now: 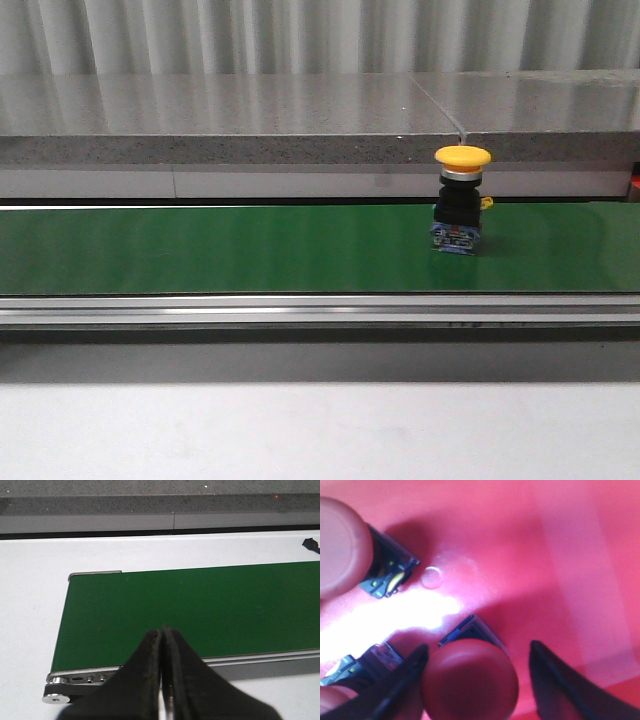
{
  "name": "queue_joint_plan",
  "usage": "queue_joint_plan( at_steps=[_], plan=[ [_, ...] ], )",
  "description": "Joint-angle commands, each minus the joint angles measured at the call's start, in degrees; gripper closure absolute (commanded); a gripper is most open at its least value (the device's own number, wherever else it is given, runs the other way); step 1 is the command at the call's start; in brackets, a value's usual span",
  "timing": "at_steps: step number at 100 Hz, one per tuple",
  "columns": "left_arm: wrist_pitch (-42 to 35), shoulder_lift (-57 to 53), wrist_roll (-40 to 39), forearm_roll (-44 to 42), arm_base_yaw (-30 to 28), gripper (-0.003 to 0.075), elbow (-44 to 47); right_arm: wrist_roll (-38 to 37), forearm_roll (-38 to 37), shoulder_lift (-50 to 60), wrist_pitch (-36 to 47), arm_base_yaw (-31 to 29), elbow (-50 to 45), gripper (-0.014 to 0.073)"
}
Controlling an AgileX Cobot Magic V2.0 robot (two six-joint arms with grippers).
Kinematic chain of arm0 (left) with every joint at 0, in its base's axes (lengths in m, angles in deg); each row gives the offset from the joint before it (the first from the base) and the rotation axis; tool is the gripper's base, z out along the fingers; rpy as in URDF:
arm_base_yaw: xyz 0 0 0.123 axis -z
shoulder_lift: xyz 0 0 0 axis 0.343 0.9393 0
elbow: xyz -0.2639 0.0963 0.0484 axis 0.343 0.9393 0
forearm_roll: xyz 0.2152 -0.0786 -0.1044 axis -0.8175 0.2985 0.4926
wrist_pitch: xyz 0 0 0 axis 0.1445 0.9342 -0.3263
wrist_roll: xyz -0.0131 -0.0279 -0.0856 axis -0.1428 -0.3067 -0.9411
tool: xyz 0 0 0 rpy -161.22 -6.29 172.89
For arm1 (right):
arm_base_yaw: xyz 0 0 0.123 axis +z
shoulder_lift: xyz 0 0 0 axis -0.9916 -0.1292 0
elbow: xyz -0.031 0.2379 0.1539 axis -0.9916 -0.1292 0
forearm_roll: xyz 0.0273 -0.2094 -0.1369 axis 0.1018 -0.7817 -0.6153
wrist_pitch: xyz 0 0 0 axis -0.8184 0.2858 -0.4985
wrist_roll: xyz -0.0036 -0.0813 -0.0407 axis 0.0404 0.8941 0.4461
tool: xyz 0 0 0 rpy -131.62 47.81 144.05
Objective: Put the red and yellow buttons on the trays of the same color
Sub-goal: 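Grasp the yellow button off the belt with the right gripper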
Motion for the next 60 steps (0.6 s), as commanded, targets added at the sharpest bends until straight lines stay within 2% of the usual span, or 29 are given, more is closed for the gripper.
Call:
queue_joint_plan(
  at_steps=[1, 27, 60],
  plan=[
    [-4.2, 0.0, -0.2, 0.9, 0.0, 0.074, -1.6, 0.6, 0.3, 3.5, 1.9, -0.3, 1.8, 0.0078],
    [-4.2, 0.0, -0.2, 0.9, 0.0, 0.074, -1.6, 0.6, 0.3, 6.4, -0.2, -1.8, 5.1, 0.0078],
    [-4.2, 0.0, -0.2, 1.0, 0.0, 0.074, -1.6, 1.3, 0.3, 16.4, -3.2, -1.3, 5.8, 0.0078]
  ],
)
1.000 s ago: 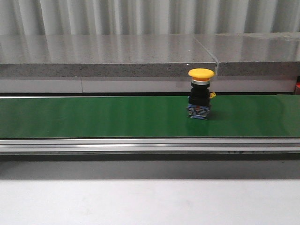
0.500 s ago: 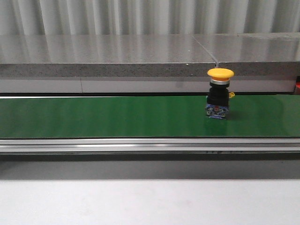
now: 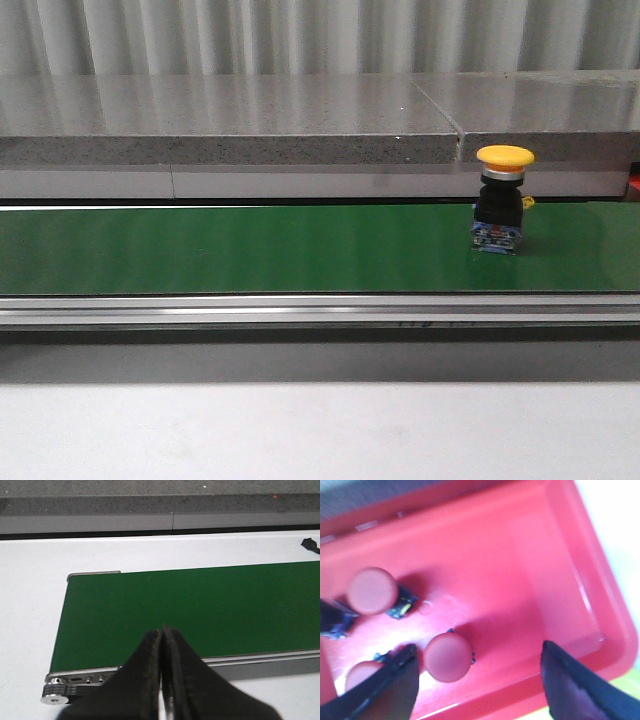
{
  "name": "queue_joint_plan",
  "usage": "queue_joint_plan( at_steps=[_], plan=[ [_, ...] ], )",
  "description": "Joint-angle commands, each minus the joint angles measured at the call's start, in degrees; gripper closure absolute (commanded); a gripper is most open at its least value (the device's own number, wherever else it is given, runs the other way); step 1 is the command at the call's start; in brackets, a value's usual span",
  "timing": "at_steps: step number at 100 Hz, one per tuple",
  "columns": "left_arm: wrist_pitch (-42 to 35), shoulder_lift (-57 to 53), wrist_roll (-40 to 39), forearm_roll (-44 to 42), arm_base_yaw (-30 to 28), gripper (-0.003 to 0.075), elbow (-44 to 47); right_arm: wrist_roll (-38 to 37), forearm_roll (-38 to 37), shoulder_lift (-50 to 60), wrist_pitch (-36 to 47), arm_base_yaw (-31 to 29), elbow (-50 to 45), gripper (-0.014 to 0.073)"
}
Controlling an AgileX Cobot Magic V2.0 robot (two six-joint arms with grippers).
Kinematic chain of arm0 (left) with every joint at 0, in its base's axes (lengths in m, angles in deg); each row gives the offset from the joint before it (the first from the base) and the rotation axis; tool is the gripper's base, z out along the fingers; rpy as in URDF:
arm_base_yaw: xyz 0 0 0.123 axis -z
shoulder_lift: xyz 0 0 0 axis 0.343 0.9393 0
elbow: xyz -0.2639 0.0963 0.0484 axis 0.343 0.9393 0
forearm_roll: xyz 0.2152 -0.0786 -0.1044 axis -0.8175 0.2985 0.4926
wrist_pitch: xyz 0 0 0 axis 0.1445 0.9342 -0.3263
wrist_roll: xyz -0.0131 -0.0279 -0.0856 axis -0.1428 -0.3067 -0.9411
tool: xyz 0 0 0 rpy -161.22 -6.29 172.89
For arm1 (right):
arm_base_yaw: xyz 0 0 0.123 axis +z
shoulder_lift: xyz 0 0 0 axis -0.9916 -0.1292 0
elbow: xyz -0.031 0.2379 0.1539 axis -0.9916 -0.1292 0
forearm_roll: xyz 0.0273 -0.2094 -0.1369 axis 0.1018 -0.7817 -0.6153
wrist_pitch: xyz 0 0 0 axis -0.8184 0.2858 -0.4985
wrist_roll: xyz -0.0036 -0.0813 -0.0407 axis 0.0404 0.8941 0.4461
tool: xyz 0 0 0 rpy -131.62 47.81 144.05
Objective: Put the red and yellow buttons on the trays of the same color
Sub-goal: 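Grasp the yellow button off the belt with the right gripper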
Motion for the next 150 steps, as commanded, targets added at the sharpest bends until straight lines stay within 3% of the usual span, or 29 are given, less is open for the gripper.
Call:
queue_joint_plan(
  at_steps=[1, 32, 88, 115, 150],
  plan=[
    [-4.2, 0.0, -0.2, 1.0, 0.0, 0.074, -1.6, 1.2, 0.2, 6.6, 0.0, 0.4, 1.9, 0.0078],
    [-4.2, 0.0, -0.2, 1.0, 0.0, 0.074, -1.6, 4.7, 0.3, 17.2, -4.6, 5.4, -3.4, 0.0078],
    [-4.2, 0.0, -0.2, 1.0, 0.0, 0.074, -1.6, 6.8, 0.3, 37.9, -4.6, 17.9, -34.6, 0.0084],
    [-4.2, 0.0, -0.2, 1.0, 0.0, 0.074, -1.6, 7.4, 0.3, 38.9, -6.4, 25.5, -40.5, 0.0084],
    [-4.2, 0.0, -0.2, 1.1, 0.0, 0.074, -1.6, 7.4, 0.3, 34.0, -2.5, 33.8, -39.8, 0.0084]
  ],
)
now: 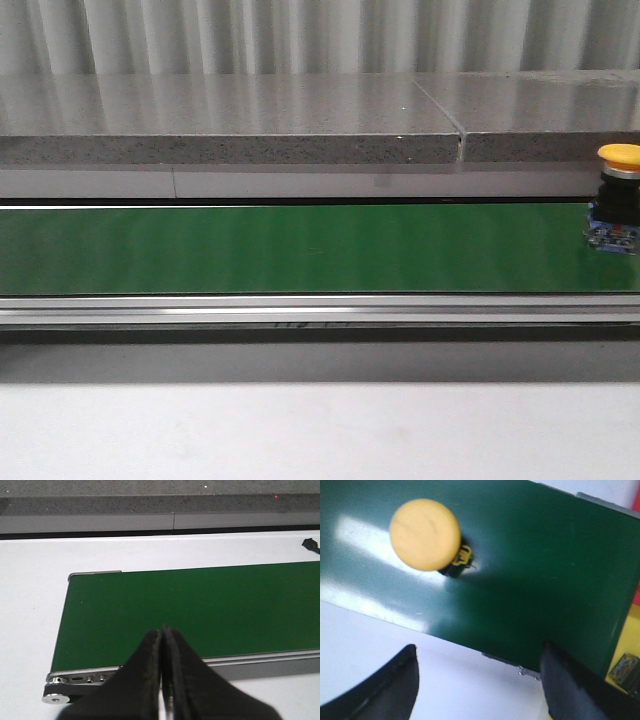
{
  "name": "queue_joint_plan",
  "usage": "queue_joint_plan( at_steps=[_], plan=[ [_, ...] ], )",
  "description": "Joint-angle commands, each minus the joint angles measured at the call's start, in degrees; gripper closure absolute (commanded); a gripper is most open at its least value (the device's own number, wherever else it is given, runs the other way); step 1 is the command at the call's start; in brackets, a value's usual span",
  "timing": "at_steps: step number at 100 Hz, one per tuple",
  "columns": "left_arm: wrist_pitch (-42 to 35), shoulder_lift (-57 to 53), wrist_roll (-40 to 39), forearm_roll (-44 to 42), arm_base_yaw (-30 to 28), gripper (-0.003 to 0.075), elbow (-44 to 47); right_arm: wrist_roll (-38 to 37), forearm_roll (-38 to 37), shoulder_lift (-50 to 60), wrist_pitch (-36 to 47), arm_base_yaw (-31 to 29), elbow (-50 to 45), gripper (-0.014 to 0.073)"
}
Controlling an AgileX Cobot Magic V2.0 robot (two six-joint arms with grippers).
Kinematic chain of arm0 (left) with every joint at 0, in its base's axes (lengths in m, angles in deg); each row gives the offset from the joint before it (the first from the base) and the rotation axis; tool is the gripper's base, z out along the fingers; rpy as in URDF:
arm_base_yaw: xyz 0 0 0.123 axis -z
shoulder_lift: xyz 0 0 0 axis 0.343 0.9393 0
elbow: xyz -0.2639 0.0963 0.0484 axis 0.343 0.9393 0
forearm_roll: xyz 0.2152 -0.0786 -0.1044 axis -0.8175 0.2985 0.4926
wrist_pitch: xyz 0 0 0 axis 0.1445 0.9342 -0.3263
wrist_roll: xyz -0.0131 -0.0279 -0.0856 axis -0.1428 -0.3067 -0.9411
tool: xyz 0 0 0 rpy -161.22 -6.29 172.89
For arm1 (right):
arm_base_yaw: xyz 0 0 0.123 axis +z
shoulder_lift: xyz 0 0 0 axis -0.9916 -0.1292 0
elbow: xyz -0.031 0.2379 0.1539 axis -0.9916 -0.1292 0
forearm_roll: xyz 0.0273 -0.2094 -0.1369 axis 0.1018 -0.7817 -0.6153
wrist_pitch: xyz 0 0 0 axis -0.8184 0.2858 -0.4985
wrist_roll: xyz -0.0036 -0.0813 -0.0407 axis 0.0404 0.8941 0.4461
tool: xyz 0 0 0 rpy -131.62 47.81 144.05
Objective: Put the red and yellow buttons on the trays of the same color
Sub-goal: 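Grasp the yellow button off the belt with the right gripper, then lower the yellow button into the yellow tray and open the right gripper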
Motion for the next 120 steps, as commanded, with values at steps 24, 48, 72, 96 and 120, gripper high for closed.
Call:
queue_joint_plan(
  at_steps=[24, 48, 72, 96, 120],
  plan=[
    [-4.2, 0.0, -0.2, 1.1, 0.0, 0.074, -1.6, 0.7, 1.1, -6.5, 5.6, 1.6, 5.6, 0.0084],
    [-4.2, 0.0, -0.2, 1.1, 0.0, 0.074, -1.6, 0.7, 1.1, -9.7, 6.4, 1.6, 7.9, 0.009],
    [-4.2, 0.0, -0.2, 1.1, 0.0, 0.074, -1.6, 0.7, 1.1, -11.8, 8.0, 1.6, 7.9, 0.033],
    [-4.2, 0.0, -0.2, 1.1, 0.0, 0.074, -1.6, 0.3, 1.1, -11.5, 6.1, 1.5, 7.9, 0.0383],
    [-4.2, 0.0, -0.2, 1.1, 0.0, 0.074, -1.6, -3.0, 1.1, -6.0, 5.6, -1.0, 7.9, 0.0384]
  ],
)
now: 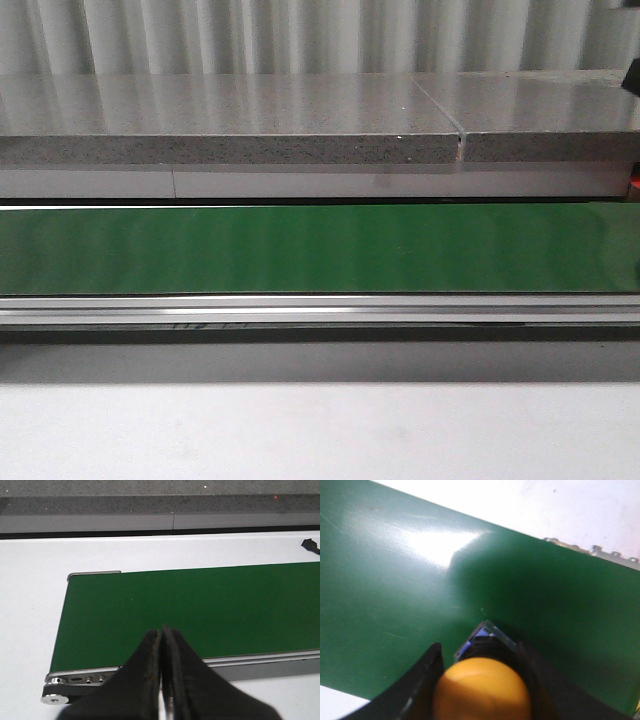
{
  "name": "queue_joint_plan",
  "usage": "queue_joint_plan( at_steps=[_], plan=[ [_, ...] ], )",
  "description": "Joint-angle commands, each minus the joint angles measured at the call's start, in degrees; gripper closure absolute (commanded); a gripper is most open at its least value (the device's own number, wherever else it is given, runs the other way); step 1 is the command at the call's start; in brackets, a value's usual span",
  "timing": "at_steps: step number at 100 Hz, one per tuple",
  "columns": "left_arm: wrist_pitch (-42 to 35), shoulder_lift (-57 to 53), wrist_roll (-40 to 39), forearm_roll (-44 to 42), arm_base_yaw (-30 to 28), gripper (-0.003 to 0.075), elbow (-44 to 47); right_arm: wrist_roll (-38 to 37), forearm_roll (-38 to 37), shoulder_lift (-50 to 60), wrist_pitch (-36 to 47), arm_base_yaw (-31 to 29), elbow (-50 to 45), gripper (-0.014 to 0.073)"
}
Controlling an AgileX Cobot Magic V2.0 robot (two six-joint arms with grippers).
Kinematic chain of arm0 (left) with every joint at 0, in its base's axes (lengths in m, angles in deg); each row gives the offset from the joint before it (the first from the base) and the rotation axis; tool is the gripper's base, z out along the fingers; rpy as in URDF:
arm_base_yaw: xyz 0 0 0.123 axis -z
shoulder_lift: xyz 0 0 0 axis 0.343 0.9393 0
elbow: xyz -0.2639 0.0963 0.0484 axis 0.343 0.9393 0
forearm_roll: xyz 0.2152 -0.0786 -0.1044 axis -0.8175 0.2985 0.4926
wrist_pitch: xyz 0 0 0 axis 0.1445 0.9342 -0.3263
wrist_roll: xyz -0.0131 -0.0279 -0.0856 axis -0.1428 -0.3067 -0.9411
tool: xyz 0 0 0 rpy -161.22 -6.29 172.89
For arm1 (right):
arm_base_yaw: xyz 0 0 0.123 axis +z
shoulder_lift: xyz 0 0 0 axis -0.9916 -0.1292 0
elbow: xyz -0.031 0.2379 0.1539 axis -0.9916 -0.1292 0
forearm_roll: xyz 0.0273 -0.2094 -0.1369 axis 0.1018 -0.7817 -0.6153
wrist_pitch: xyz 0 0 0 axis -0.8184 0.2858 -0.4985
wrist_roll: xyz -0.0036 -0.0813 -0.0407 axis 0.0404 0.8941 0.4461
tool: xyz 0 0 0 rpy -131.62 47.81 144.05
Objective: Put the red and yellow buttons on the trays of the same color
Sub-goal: 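Lower the yellow button into the yellow tray and open the right gripper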
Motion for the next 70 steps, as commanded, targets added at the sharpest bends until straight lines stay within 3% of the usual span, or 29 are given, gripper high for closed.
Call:
queue_joint_plan(
  at_steps=[1, 22, 51, 70],
  plan=[
    [-4.2, 0.0, -0.2, 0.9, 0.0, 0.074, -1.6, -1.1, 0.4, 5.3, 0.7, -1.7, 1.8, 0.0384],
    [-4.2, 0.0, -0.2, 0.9, 0.0, 0.074, -1.6, -2.1, 0.4, 11.0, -2.4, -10.5, 1.8, 0.0384],
    [-4.2, 0.0, -0.2, 0.9, 0.0, 0.074, -1.6, -6.6, 0.4, 14.1, -7.4, -29.6, 1.2, 0.0393],
    [-4.2, 0.0, -0.2, 0.9, 0.0, 0.074, -1.6, -7.1, 0.4, 14.1, -7.3, -36.8, -0.4, 0.0393]
  ],
)
